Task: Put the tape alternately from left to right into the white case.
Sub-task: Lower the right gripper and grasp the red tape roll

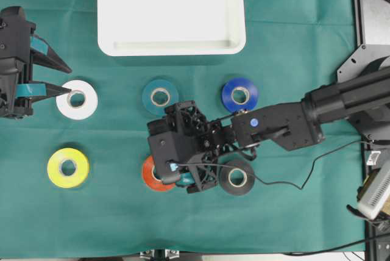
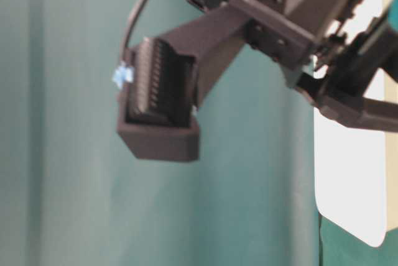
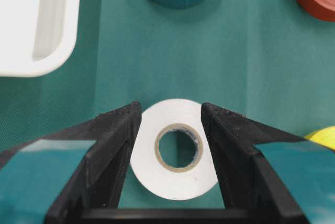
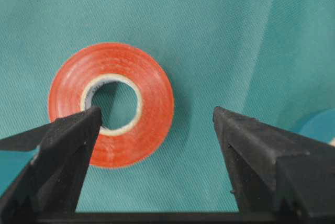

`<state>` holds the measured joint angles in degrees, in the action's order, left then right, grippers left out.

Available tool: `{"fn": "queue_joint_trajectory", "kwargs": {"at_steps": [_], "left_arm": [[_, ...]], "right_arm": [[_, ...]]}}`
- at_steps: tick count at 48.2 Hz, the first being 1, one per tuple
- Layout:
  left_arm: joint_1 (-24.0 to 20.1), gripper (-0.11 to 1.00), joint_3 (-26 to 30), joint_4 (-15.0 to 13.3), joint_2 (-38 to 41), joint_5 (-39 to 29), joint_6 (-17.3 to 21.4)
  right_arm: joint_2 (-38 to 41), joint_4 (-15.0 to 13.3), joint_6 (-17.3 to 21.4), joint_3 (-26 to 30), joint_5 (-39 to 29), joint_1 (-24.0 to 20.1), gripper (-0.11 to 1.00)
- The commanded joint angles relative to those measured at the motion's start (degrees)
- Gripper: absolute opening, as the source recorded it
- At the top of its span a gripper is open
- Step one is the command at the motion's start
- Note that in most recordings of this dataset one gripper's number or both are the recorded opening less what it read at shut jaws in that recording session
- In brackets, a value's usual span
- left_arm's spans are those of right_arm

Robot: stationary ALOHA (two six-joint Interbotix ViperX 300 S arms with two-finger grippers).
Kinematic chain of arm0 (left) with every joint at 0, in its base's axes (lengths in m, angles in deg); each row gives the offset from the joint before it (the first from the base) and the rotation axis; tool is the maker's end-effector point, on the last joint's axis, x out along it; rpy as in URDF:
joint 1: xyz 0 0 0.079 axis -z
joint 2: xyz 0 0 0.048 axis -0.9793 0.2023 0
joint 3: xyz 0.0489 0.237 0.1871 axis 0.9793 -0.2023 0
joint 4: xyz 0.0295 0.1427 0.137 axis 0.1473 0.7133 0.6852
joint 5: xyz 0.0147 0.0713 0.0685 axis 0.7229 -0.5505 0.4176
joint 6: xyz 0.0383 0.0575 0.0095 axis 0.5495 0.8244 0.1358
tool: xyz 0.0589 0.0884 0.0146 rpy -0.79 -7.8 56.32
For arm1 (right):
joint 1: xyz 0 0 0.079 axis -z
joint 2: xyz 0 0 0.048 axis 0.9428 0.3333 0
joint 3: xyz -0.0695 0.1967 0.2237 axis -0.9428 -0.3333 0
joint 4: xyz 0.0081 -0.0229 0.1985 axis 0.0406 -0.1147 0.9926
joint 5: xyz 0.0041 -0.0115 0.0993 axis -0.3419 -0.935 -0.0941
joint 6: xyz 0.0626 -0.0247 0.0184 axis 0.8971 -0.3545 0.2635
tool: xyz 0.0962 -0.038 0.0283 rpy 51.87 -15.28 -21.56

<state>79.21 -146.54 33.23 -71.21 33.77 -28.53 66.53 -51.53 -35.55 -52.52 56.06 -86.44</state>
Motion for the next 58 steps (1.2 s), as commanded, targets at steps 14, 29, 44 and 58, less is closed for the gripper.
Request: {"fn": "queue_joint_trajectory", "kwargs": {"at_steps": [14,29,44,58], "left_arm": [[0.1,1.0,1.3,0.0,-0.3,0.3,-0.1],[0.2,1.0,1.3,-0.1,-0.2,0.3,-0.9],[0.2,1.0,1.1,-0.1,-0.3,0.3,-1.6],[0.2,1.0,1.1,0.0,-0.2,0.3,-1.6]], "right_arm": [[0.9,0.0,2.7,2.8,0.2,-0.4,0.92],[3.7,-0.1,3.3,3.1,-0.1,0.6,0.88],[4.7,-0.1,3.3,3.6,-0.2,1.4,0.87],[4.6,0.0,3.3,4.1,-0.5,1.4,0.79]]}}
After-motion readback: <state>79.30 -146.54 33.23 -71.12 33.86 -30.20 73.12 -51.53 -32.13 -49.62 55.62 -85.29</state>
